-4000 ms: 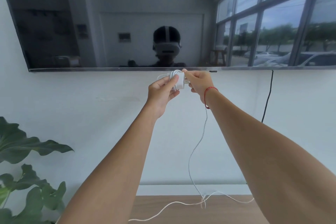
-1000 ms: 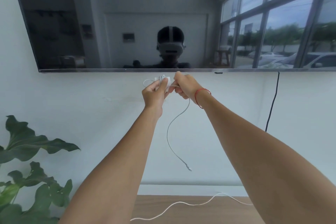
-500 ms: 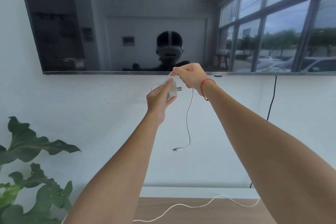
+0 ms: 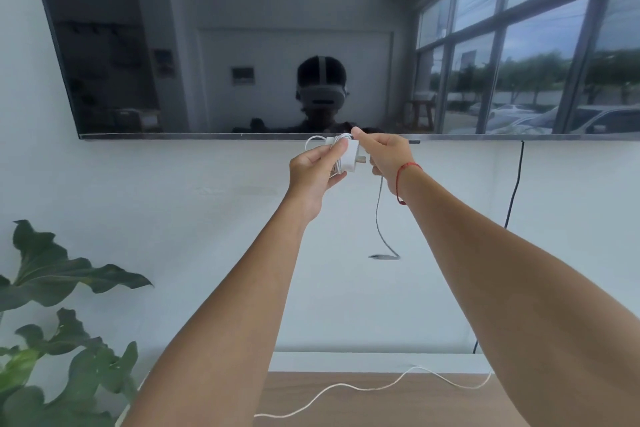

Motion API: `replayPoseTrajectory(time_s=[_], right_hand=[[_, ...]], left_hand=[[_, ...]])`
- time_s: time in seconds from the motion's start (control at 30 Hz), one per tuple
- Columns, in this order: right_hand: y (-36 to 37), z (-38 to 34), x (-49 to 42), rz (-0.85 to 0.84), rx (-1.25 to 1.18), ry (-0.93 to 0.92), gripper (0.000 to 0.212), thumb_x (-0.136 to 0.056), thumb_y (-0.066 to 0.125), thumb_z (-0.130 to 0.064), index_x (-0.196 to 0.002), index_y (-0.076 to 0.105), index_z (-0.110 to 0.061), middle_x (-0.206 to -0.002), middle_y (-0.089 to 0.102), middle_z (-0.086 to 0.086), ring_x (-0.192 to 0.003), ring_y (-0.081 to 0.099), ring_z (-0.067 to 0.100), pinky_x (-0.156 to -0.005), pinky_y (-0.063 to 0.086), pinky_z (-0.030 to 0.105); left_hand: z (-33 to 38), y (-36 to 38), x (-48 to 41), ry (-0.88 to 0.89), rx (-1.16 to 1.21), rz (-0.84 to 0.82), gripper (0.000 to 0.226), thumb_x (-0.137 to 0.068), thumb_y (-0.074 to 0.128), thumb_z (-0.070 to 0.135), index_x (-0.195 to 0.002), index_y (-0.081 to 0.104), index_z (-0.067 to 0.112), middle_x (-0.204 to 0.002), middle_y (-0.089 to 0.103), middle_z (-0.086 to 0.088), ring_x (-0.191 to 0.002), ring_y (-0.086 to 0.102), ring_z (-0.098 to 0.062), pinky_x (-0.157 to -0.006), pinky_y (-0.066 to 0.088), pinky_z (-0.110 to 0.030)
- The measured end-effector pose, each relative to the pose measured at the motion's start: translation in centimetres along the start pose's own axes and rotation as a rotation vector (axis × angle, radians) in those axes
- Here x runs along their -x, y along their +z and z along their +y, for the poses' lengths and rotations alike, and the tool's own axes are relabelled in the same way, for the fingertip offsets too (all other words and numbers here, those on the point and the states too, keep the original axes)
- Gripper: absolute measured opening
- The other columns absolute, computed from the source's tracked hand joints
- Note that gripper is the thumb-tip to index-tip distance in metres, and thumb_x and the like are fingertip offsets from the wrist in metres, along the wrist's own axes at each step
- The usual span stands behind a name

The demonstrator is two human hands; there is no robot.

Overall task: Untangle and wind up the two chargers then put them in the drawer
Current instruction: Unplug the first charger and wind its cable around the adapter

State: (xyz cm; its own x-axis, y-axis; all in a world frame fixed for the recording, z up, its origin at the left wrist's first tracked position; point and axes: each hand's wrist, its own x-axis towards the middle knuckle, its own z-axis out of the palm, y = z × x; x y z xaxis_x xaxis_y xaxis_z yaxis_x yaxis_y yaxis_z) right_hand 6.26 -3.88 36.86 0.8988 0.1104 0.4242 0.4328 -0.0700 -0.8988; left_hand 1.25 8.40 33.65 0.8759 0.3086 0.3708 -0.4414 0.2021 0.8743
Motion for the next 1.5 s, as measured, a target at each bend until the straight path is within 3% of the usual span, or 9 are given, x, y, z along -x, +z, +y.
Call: replayPoseTrajectory(time_s=[0.17,0.3,0.6,0.73,0.83,0.97,1.1,1.27,1.5], right_hand=[[0.1,1.5,0.0,0.021,-0.131,0.128,0.045,-0.087,0.067,-0.041,-0.049,0.052,-0.024,-0.052,0.04,-0.007,-0.046,0.031,0.011,-0.043,0.03,0.02],[0.4,2.7,0.1,-0.051,-0.068,0.149,0.021,-0.09,0.06,-0.029,-0.075,0.065,-0.015,-0.067,0.048,-0.002,-0.047,0.032,0.011,-0.04,0.029,0.018],[1.4,2.6,0.6,-0.29,0.079,0.201,0.025,-0.088,0.06,-0.025,-0.096,0.072,-0.005,-0.071,0.048,0.002,-0.049,0.033,0.013,-0.043,0.027,0.021],[1.6,2.3,1.1,-0.45,0.203,0.185,0.017,-0.087,0.064,-0.027,-0.082,0.07,-0.012,-0.068,0.047,0.001,-0.049,0.029,0.013,-0.047,0.025,0.023],[1.7,2.0,1.2,-0.552,0.235,0.187,0.031,-0.087,0.066,-0.028,-0.056,0.065,-0.024,-0.063,0.043,-0.001,-0.049,0.025,0.014,-0.047,0.022,0.023],[1.7,1.5,0.8,-0.609,0.277,0.169,0.037,-0.085,0.07,-0.028,-0.049,0.06,-0.024,-0.058,0.031,-0.002,-0.054,0.017,0.017,-0.049,0.016,0.026],[1.8,1.2,0.2,-0.579,0.334,0.134,0.034,-0.081,0.071,-0.027,-0.05,0.057,-0.021,-0.052,0.027,-0.005,-0.054,0.016,0.018,-0.049,0.016,0.027],[1.2,-0.2,0.1,-0.491,0.308,0.043,0.031,-0.081,0.055,-0.029,-0.084,0.076,-0.006,-0.053,0.028,-0.005,-0.052,0.019,0.017,-0.045,0.022,0.024],[0.8,-2.1,-0.6,-0.33,0.298,-0.078,0.034,-0.082,0.051,-0.027,-0.078,0.078,-0.007,-0.058,0.031,0.003,-0.051,0.023,0.017,-0.044,0.028,0.024]], left_hand=[[-0.1,0.9,0.2,-0.009,0.081,0.011,0.023,-0.084,0.073,0.026,-0.1,0.075,0.01,-0.097,0.074,-0.003,-0.102,0.068,-0.022,-0.095,0.054,-0.034],[0.4,1.4,0.1,-0.018,0.17,0.037,0.028,-0.083,0.074,0.025,-0.103,0.072,0.005,-0.11,0.072,-0.012,-0.108,0.067,-0.025,-0.099,0.052,-0.037],[0.3,1.0,-0.1,-0.031,0.023,0.166,0.012,-0.079,0.077,0.036,-0.076,0.073,0.025,-0.082,0.071,0.0,-0.084,0.064,-0.019,-0.089,0.051,-0.042],[-0.3,0.4,-0.3,0.019,0.007,0.227,0.011,-0.078,0.079,0.034,-0.076,0.074,0.025,-0.081,0.069,-0.003,-0.077,0.062,-0.02,-0.084,0.056,-0.044],[-0.5,0.0,-0.5,0.058,-0.037,0.266,0.011,-0.079,0.078,0.033,-0.078,0.074,0.023,-0.077,0.065,0.0,-0.071,0.059,-0.017,-0.075,0.058,-0.037],[-0.9,-0.7,-0.8,0.061,-0.059,0.283,0.018,-0.08,0.077,0.031,-0.088,0.074,0.015,-0.067,0.065,0.004,-0.055,0.061,-0.01,-0.062,0.056,-0.026],[-1.0,-0.7,-1.0,0.085,-0.117,0.265,0.017,-0.082,0.076,0.027,-0.089,0.073,0.013,-0.056,0.065,0.007,-0.049,0.059,-0.005,-0.059,0.054,-0.022],[-1.3,-1.2,-1.5,0.079,-0.124,0.269,0.02,-0.082,0.076,0.028,-0.092,0.074,0.011,-0.08,0.071,0.002,-0.08,0.07,-0.017,-0.079,0.057,-0.024],[-1.8,-0.9,-0.7,-0.032,-0.009,0.261,0.037,-0.095,0.053,0.043,-0.092,0.069,0.01,-0.095,0.066,-0.009,-0.092,0.065,-0.019,-0.081,0.06,-0.037]])
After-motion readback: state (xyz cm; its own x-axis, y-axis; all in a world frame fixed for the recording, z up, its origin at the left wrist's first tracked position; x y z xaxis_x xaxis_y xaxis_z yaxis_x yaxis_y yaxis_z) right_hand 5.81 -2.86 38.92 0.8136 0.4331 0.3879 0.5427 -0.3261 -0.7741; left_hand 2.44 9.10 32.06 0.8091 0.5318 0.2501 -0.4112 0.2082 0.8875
